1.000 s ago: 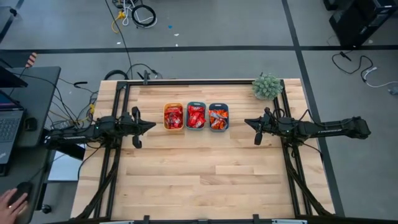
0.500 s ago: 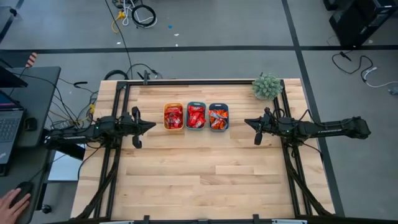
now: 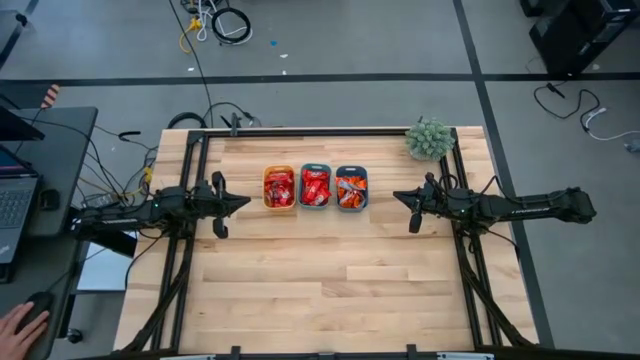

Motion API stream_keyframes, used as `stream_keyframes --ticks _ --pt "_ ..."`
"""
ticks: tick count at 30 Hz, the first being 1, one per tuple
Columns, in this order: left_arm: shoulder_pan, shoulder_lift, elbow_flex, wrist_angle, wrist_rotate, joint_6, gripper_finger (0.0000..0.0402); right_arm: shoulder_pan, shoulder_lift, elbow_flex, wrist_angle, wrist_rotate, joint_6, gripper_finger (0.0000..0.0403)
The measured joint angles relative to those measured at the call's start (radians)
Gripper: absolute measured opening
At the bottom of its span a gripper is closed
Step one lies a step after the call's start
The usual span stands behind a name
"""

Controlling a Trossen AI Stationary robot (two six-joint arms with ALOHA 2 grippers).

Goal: Sort candy
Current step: Return to Home Position

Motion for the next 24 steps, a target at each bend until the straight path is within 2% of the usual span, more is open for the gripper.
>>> stream_keyframes --ticks 24 --pt "0.0 0.0 0.0 0.0 0.0 0.0 0.0002 0.0 0.0 0.0 0.0 0.0 0.0 0.0003"
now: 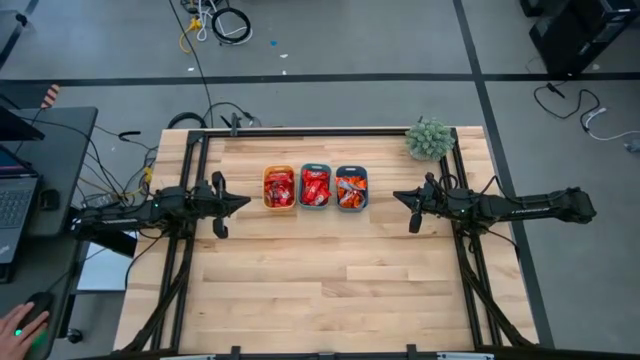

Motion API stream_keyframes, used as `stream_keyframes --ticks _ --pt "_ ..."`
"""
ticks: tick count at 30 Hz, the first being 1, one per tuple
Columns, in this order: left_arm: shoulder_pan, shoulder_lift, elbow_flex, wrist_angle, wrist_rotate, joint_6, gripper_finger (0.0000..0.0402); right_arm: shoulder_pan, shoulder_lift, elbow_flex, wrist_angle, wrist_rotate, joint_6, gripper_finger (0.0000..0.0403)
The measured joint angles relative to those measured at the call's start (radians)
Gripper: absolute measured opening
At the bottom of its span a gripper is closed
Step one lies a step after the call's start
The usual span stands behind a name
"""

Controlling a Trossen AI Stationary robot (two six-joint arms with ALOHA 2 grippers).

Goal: Sort candy
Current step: Return to Home Position

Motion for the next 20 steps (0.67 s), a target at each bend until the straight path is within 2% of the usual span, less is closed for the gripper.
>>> stream_keyframes --ticks 20 --pt "0.0 0.0 0.0 0.0 0.0 0.0 0.0002 0.0 0.0 0.0 0.0 0.0 0.0 0.0"
